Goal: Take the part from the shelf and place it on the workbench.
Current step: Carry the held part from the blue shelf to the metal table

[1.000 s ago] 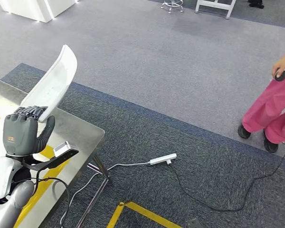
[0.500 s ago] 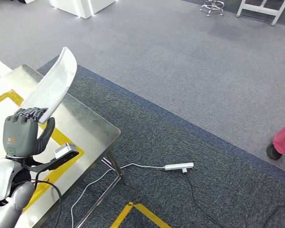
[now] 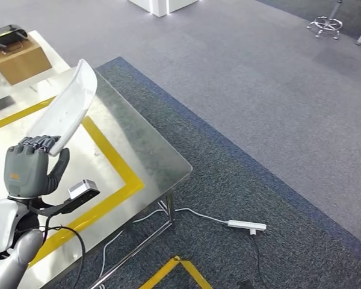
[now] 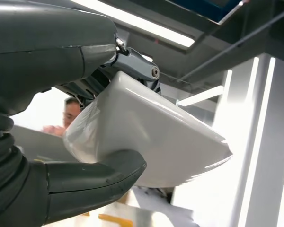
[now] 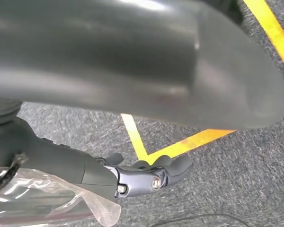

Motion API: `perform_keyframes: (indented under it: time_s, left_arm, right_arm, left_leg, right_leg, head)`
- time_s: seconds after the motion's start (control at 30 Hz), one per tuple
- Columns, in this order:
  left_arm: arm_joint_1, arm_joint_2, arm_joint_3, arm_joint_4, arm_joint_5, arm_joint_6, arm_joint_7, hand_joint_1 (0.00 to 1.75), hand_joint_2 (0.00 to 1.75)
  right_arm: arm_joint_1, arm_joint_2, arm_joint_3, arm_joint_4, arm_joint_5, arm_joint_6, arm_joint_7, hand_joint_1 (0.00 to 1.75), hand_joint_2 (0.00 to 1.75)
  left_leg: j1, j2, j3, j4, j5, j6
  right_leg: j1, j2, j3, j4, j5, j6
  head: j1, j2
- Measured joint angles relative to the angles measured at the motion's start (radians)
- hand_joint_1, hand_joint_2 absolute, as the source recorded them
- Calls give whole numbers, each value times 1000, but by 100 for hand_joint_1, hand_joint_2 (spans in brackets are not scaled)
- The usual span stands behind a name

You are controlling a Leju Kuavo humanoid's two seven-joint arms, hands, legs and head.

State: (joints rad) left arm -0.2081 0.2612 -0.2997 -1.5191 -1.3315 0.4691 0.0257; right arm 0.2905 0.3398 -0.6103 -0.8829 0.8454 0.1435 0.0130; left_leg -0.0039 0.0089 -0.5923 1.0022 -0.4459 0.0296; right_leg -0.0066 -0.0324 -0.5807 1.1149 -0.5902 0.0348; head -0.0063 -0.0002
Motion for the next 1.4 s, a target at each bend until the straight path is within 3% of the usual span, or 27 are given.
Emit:
perform_keyframes:
  time_s: [0.07,0.1,0.13,0.2,0.27,0.33,0.4,0.47,0.53,0.6,0.63,0.67,0.7,0.77,0.83,0.9,0.97,1.03,1.1,1.13,1.17,1.2,1.27,1.33,1.4]
  left_arm:
    - [0,-2,0,0,0,0,0,175,175]
    - [1,-2,0,0,0,-1,0,175,175]
    - [2,-3,0,0,0,-1,0,175,175]
    - [3,-4,-1,0,0,-1,0,175,175]
    - [2,-4,-1,0,0,-2,0,175,175]
    - [1,-4,-1,0,0,-2,0,175,175]
    - [2,-2,-1,0,0,-2,0,175,175]
    - [2,1,0,0,0,-2,0,175,175]
    - [0,1,0,0,0,-2,0,175,175]
    - [3,0,0,0,0,-2,0,175,175]
    - [5,0,0,0,0,-2,0,175,175]
    - [5,0,0,0,0,-2,0,175,175]
    - [5,0,0,0,0,-2,0,175,175]
    - [2,0,0,0,0,-2,0,175,175]
    - [0,0,-1,-1,0,-2,0,175,175]
    - [2,2,0,-1,0,-2,0,175,175]
    - [2,4,0,-2,0,-1,1,175,175]
    - [-1,3,0,-3,0,-1,1,175,175]
    - [0,1,-1,-3,0,-1,1,175,175]
    - [1,1,-1,-3,0,-1,1,175,175]
    - [2,0,-1,-3,0,-1,1,175,175]
    - [3,0,-1,-3,0,-1,1,175,175]
    - [2,-2,-1,-3,0,0,1,175,175]
    - [1,-3,-1,-3,0,0,1,175,175]
    - [2,-1,-1,-3,0,0,1,175,175]
  right_arm:
    - [2,0,-1,0,0,1,1,0,0]
    - [2,0,-2,0,1,1,1,0,0]
    - [2,0,-2,0,1,2,1,0,0]
    - [2,0,-3,0,1,2,2,0,0]
    - [2,0,-3,0,1,2,2,0,0]
    - [1,0,-3,1,1,3,2,0,0]
    - [-1,0,-5,1,1,3,2,0,0]
    - [-3,1,-6,1,1,3,2,0,0]
    - [-2,1,-8,1,1,3,2,0,0]
    - [-2,1,-11,1,1,3,2,0,0]
    - [-2,1,-12,1,1,3,2,0,0]
    - [-2,1,-12,1,1,3,2,0,0]
    - [-2,1,-13,1,1,3,2,0,0]
    - [-2,1,-14,1,1,3,2,0,0]
    - [-3,1,-14,1,1,4,2,0,0]
    - [-3,1,-14,0,-4,4,2,0,0]
    - [-4,0,-11,-2,-9,6,2,0,0]
    - [-1,0,-10,-3,-14,7,4,0,0]
    - [3,0,-9,-3,-22,7,10,0,0]
    - [5,0,-8,-3,-26,8,14,0,0]
    - [6,0,-6,-4,-29,8,16,0,0]
    - [7,0,-4,-5,-32,8,18,0,0]
    - [7,0,0,-9,-36,8,20,0,0]
    - [8,0,3,-11,-38,8,21,0,0]
    - [8,1,6,-12,-38,9,23,0,0]
  left_leg:
    - [2,-24,0,1,0,3]
    - [2,-38,0,1,0,4]
    - [2,-53,2,1,-1,3]
    - [3,-83,6,2,-3,0]
    - [3,-109,3,7,-6,-8]
    - [6,-133,-6,10,-3,-21]
    - [11,-151,-12,9,0,-34]
    - [9,-111,-29,45,-23,-44]
    - [7,-44,-82,160,-84,-53]
    - [11,-19,-140,278,-128,-58]
    - [12,-17,-147,294,-123,-59]
    - [12,-13,-133,268,-100,-58]
    - [11,-4,-102,209,-65,-55]
    - [4,38,-30,72,-12,-45]
    - [-5,60,-2,12,-6,-33]
    - [-5,40,-2,6,-7,-22]
    - [3,16,2,-1,-3,-11]
    - [8,-6,5,-4,-2,-3]
    - [7,-32,5,-4,-3,1]
    - [7,-47,6,-4,-3,1]
    - [7,-63,7,-3,-4,0]
    - [7,-78,10,-3,-5,-1]
    - [7,-105,12,-2,-8,-7]
    - [10,-128,7,-1,-8,-18]
    - [14,-151,2,-3,-5,-33]
  right_leg:
    - [-2,28,-74,134,-48,4]
    - [-2,30,-101,175,-51,5]
    - [-3,31,-112,178,-35,5]
    - [-5,43,-77,74,42,3]
    - [-12,93,-22,-51,94,1]
    - [-14,121,1,-94,97,-6]
    - [-13,97,6,-101,100,-18]
    - [-15,71,13,-108,101,-31]
    - [-13,42,19,-111,98,-40]
    - [-11,12,21,-111,93,-43]
    - [-10,-3,22,-111,91,-43]
    - [-10,-17,25,-111,89,-42]
    - [-10,-30,30,-111,85,-40]
    - [-6,-53,39,-110,78,-33]
    - [0,-76,45,-110,71,-23]
    - [2,-94,49,-114,66,-12]
    - [-1,-52,40,-87,43,-2]
    - [-4,11,-11,20,-11,3]
    - [-5,29,-84,151,-56,4]
    - [-4,30,-105,177,-52,4]
    - [-4,32,-106,162,-26,3]
    - [-5,39,-87,106,15,1]
    - [-9,82,-27,-37,83,-6]
    - [-11,113,8,-106,99,-11]
    - [-9,97,17,-112,97,-18]
  head:
    - [4,0]
    - [4,0]
    - [4,0]
    - [4,0]
    - [3,0]
    - [2,0]
    - [3,0]
    - [-3,0]
    - [-11,0]
    - [-12,0]
    - [-12,0]
    - [-12,0]
    - [-12,0]
    - [-13,0]
    - [-13,0]
    - [-13,0]
    - [-10,0]
    - [-4,0]
    - [-2,0]
    - [-2,0]
    - [-1,0]
    - [-1,0]
    - [-2,0]
    - [-3,0]
    - [-2,0]
